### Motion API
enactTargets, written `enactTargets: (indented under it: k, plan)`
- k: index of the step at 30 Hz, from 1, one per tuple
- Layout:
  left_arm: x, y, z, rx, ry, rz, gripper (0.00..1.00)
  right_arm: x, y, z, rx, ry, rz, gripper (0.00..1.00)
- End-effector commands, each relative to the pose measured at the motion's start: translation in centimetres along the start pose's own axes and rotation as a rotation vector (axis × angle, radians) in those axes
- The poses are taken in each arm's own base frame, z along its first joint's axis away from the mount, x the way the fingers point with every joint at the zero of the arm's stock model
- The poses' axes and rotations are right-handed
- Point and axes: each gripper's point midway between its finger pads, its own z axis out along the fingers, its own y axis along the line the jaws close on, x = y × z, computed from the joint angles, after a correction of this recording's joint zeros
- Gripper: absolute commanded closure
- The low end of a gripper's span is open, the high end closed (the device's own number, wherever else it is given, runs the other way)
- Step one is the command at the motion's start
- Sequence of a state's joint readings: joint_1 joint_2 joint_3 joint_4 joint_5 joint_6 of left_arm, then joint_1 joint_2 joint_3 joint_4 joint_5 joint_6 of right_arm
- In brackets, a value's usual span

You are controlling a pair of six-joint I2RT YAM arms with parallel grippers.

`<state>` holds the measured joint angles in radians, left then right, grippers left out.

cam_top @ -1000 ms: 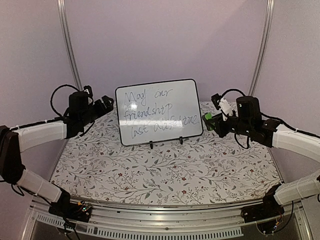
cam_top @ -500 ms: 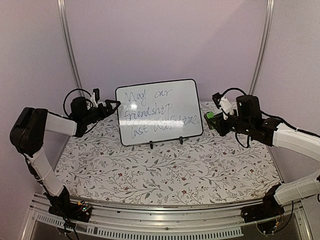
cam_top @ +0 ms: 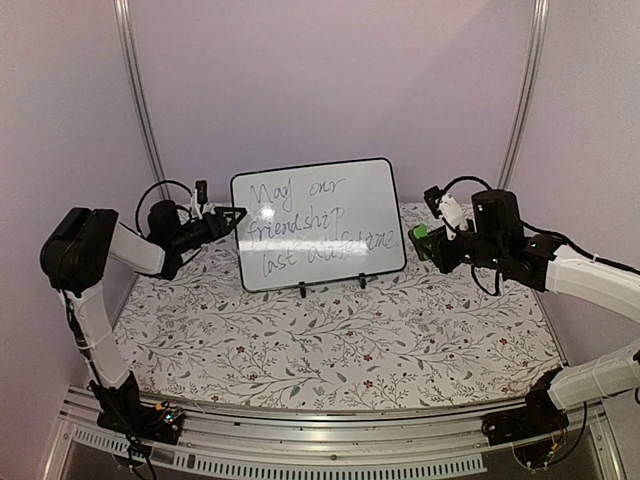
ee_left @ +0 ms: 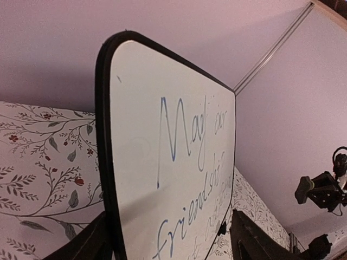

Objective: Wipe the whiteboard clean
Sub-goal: Move the whiteboard to the center of the board.

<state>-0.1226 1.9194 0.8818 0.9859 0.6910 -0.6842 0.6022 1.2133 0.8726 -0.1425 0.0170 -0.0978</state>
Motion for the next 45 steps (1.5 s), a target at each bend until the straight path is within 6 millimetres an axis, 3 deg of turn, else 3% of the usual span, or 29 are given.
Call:
enactTargets:
  k: [1, 3, 5, 10, 12, 17, 20, 24, 27, 33, 38, 45]
  plan:
    - [-0.7, -1.3, -0.3, 0.087, -0.04, 0.044, 0.31, -1.1, 0.3, -0.3, -0.01, -0.019, -0.001, 0.72]
    - [-0.2, -0.8, -0.4, 0.077, -0.032, 0.025, 0.31, -1.1, 0.3, -0.2, -0.012, -0.018, 0.001, 0.72]
    - [0.1, -0.4, -0.5, 0.048, -0.034, 0.004, 0.19, -1.2, 0.4, -0.2, -0.013, -0.015, 0.0, 0.72]
    - [0.7, -1.1, -1.1, -0.041, -0.047, 0.012, 0.16, -0.9, 0.4, -0.2, -0.013, -0.006, 0.005, 0.71]
    - [0.1, -1.3, -1.5, -0.143, -0.078, 0.032, 0.06, -0.8, 0.4, -0.2, -0.014, -0.003, 0.005, 0.71]
    - [0.7, -4.9, -2.4, -0.415, -0.114, 0.176, 0.02, -0.9, 0.3, -0.4, -0.008, 0.003, 0.011, 0.71]
    - [2.9, -7.6, -2.1, -0.525, -0.068, 0.207, 0.0, -1.1, 0.2, -0.6, -0.002, 0.003, 0.012, 0.71]
    - [7.6, -9.3, -1.2, -0.587, 0.031, 0.136, 0.0, -1.7, -0.1, -0.9, 0.009, -0.009, 0.016, 0.71]
    - [10.6, -9.3, 0.1, -0.668, 0.084, 0.106, 0.0, -2.0, -0.1, -1.2, 0.012, -0.02, 0.014, 0.71]
    - [16.4, -8.6, 3.0, -0.907, 0.243, 0.202, 0.18, -1.5, -0.2, -1.1, 0.019, 0.0, 0.005, 0.7]
    - [19.2, -8.6, 3.9, -0.939, 0.301, 0.144, 0.29, -1.5, -0.4, -1.5, 0.03, 0.004, 0.003, 0.7]
    - [20.8, -7.6, 3.8, -0.959, 0.326, 0.13, 0.33, -1.8, -0.4, -1.6, 0.027, -0.007, 0.004, 0.7]
